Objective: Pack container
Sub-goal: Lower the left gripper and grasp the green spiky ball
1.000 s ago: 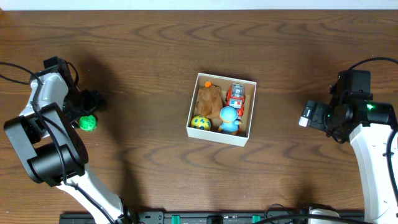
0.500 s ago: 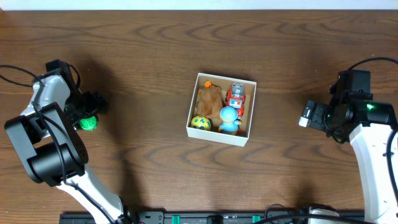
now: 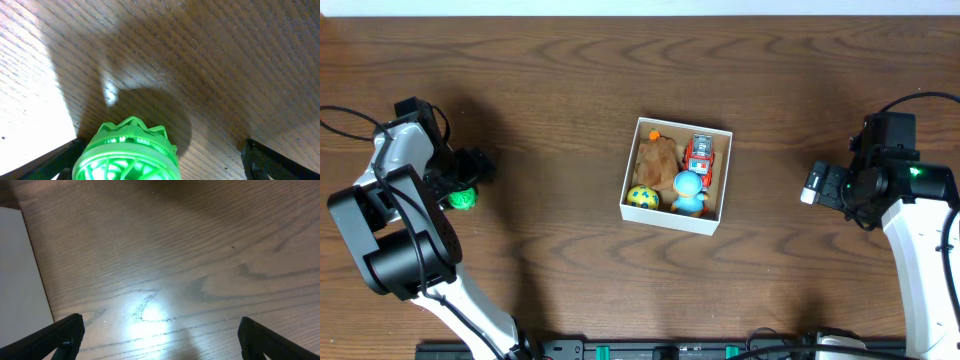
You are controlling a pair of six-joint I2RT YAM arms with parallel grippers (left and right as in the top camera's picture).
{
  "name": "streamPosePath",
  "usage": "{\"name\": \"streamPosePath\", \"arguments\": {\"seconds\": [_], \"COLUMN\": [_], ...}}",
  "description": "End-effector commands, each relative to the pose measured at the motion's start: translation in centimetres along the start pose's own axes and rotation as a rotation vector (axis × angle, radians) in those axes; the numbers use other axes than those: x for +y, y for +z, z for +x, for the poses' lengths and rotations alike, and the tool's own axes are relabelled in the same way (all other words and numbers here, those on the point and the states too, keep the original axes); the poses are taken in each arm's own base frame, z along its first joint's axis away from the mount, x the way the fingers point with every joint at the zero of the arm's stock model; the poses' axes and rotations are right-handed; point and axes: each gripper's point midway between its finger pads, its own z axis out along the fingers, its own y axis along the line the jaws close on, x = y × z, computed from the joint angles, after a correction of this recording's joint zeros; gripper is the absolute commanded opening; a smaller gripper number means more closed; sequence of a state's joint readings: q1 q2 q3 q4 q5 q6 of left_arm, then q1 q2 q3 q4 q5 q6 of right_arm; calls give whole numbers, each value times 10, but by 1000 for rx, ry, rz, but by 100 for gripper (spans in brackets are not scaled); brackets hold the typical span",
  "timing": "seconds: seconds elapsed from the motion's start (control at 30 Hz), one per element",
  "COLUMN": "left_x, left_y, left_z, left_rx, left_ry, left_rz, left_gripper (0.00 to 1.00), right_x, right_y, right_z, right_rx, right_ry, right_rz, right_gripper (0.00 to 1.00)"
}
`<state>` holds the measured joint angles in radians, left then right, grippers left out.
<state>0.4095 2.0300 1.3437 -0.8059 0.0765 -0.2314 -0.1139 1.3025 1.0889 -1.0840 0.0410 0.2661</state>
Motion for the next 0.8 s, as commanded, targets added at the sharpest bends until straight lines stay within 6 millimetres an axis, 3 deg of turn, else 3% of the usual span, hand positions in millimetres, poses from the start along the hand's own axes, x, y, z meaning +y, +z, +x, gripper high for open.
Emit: {"name": "streamPosePath", "arguments": {"seconds": [0.0,0.2,0.4,0.67,0.77], "left_x": [3,3,3,3,3], "left_y": [6,6,6,6,6], "left_z": [6,6,6,6,6], "left_rx": [21,20,21,21,21], "left_ry": [9,9,9,8,4], "left_rz": [-7,-7,-7,-7,-7], "left_gripper": [96,84,65,55,44], "right_x": [-5,-5,-5,-5,-5], "right_y": [3,3,3,3,3], "right_z": [1,1,1,1,1], "right_rx": [9,9,9,8,7], "right_ry": [-2,-2,-3,-2,-3], "right_rz": [13,13,13,13,13], "right_gripper": [99,99,99,99,99]}}
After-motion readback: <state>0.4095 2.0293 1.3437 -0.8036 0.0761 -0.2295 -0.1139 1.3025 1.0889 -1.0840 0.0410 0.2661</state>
